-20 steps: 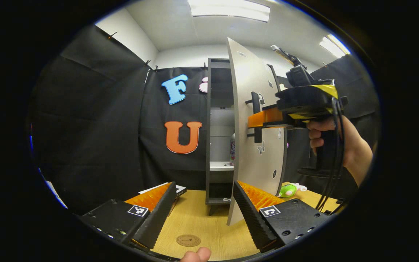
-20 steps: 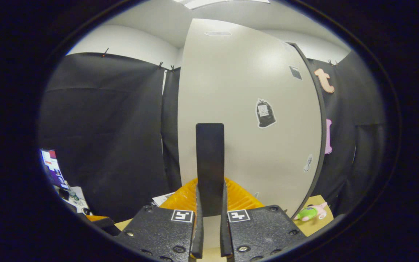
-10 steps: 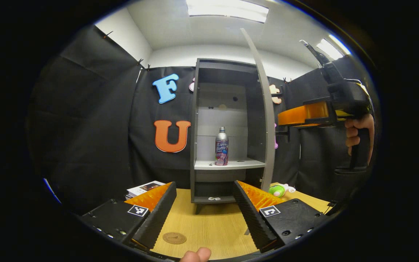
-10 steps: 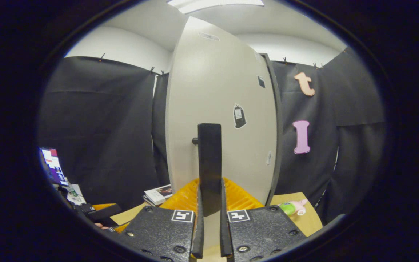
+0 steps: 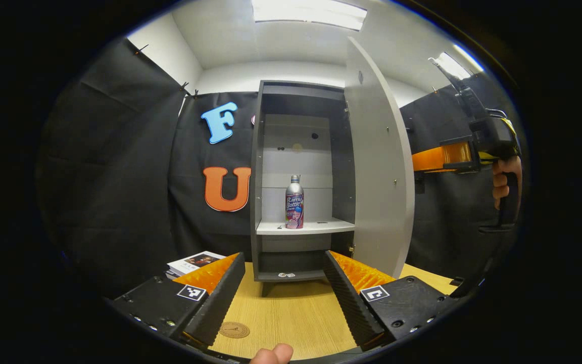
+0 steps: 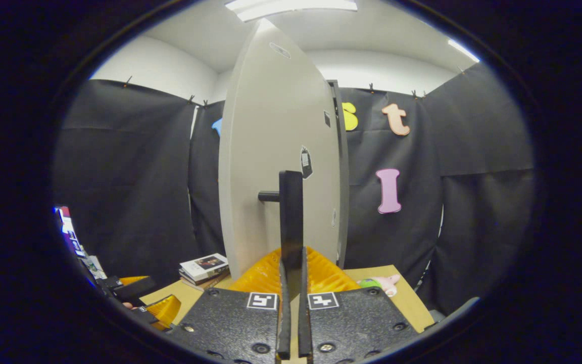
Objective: Open the cabinet door with the right hand, grasp the bottle in the cabinet with the left hand and place it on the coaster, then close the cabinet door with the right hand.
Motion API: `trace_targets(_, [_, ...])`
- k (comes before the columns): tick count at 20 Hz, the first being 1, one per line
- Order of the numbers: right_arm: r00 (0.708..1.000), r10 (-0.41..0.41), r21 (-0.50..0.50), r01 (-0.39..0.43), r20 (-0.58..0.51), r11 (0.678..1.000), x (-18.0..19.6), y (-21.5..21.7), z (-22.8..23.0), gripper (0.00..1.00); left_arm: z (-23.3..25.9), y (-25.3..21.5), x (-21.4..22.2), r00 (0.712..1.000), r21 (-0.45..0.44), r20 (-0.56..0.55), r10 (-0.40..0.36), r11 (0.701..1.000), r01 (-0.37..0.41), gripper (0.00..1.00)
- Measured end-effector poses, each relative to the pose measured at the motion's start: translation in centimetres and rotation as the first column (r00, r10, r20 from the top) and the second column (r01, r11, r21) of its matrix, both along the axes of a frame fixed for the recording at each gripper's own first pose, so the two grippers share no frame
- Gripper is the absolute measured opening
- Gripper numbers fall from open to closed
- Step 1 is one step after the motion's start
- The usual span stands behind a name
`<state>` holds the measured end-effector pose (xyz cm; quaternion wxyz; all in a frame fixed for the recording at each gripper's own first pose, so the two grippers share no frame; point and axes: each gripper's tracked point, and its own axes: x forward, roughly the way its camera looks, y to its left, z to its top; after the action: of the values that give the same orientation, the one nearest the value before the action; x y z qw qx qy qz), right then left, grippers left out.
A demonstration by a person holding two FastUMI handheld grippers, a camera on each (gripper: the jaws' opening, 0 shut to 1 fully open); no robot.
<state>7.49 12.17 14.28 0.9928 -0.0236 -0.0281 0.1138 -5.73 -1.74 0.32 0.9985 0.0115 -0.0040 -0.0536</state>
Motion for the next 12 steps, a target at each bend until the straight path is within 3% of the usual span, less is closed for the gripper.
trace_targets(12, [0.990,-0.139,0.044,0.138,0.018,0.989,-0.1,-5.7,0.2,0.04,-0.2,-0.4,0.1,1.000,0.001,-0.003,-0.013,1.000,0.013,0.95])
